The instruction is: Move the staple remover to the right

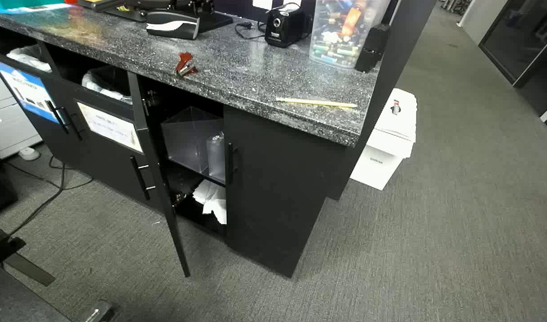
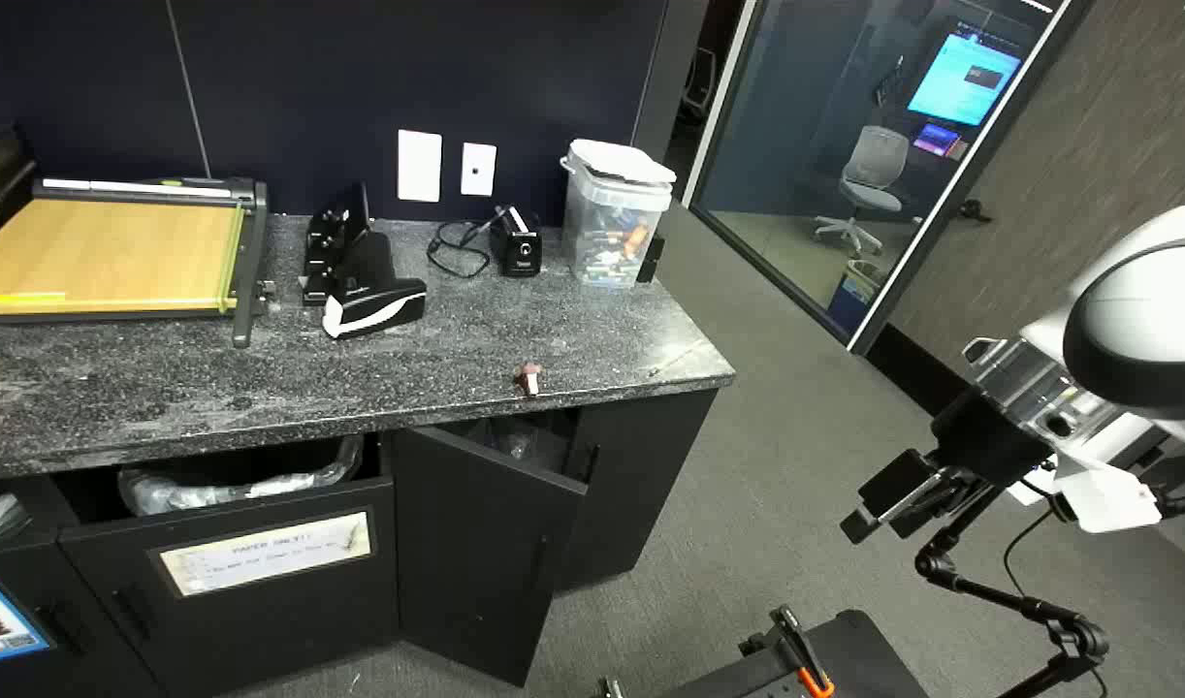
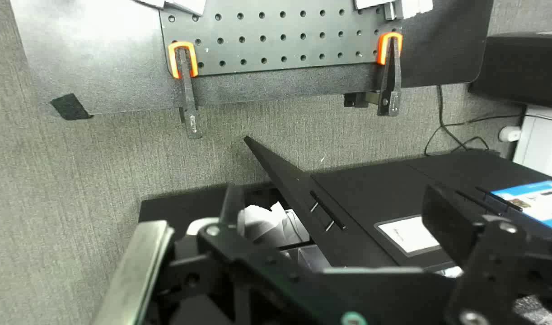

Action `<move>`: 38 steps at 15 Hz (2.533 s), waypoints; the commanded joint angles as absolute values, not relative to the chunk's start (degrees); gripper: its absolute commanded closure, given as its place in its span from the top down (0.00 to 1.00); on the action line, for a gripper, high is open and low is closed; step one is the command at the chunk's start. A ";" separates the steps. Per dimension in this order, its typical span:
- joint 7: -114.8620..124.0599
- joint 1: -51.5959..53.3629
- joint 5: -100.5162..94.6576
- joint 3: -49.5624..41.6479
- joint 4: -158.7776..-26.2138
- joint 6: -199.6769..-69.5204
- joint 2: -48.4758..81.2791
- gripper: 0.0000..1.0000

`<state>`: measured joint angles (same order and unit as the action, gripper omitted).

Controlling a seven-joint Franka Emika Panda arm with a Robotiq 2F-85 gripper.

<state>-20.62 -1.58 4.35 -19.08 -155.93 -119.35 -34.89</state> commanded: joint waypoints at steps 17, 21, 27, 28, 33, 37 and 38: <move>1.12 2.85 14.82 -2.94 -124.95 -123.27 -10.18 1.00; 10.11 3.44 11.82 -0.80 -111.43 -124.89 2.99 1.00; 18.75 4.40 6.36 0.37 -91.78 -122.03 22.29 1.00; 19.90 4.89 5.36 0.15 -88.74 -121.55 25.28 1.00; 23.58 7.53 2.40 -0.75 -73.93 -118.67 39.85 1.00; 25.78 9.41 1.46 -1.69 -62.78 -116.74 50.16 1.00; 26.07 9.81 1.17 -1.95 -60.10 -115.96 52.70 1.00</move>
<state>23.79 8.17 2.88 -0.56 -71.37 -120.06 44.63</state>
